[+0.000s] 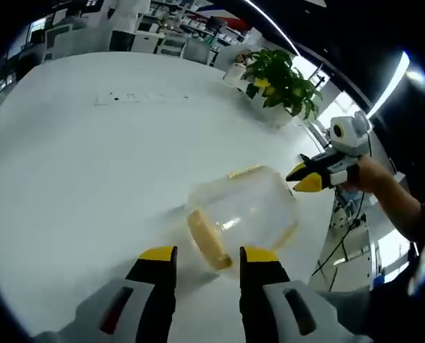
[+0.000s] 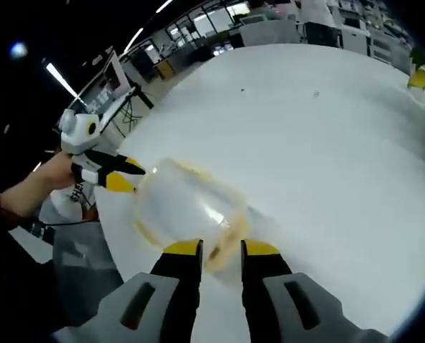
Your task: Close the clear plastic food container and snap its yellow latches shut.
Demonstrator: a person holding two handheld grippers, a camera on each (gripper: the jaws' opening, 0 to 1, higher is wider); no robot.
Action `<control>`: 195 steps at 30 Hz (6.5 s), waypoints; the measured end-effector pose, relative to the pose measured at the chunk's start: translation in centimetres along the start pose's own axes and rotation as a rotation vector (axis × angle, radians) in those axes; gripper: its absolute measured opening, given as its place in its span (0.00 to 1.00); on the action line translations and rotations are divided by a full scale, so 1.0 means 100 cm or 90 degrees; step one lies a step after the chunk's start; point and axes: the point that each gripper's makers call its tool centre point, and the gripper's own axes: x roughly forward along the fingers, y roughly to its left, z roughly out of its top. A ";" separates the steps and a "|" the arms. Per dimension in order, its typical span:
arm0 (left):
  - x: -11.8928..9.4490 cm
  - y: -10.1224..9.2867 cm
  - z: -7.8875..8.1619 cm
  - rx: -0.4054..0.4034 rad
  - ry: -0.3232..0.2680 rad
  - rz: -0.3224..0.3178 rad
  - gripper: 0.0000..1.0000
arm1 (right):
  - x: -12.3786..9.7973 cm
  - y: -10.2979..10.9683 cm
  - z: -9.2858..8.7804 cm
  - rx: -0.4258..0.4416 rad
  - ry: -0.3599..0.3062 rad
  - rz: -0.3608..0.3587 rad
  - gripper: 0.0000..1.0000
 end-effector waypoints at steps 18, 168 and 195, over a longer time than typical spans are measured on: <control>0.018 -0.010 0.006 -0.017 -0.008 0.007 0.22 | 0.010 -0.002 -0.003 0.009 0.002 0.014 0.22; 0.067 -0.084 -0.003 0.794 0.127 0.152 0.39 | 0.075 0.037 0.032 -0.613 0.475 0.132 0.37; 0.059 -0.092 -0.019 0.779 0.178 0.077 0.64 | 0.071 0.044 0.033 -0.640 0.425 0.124 0.41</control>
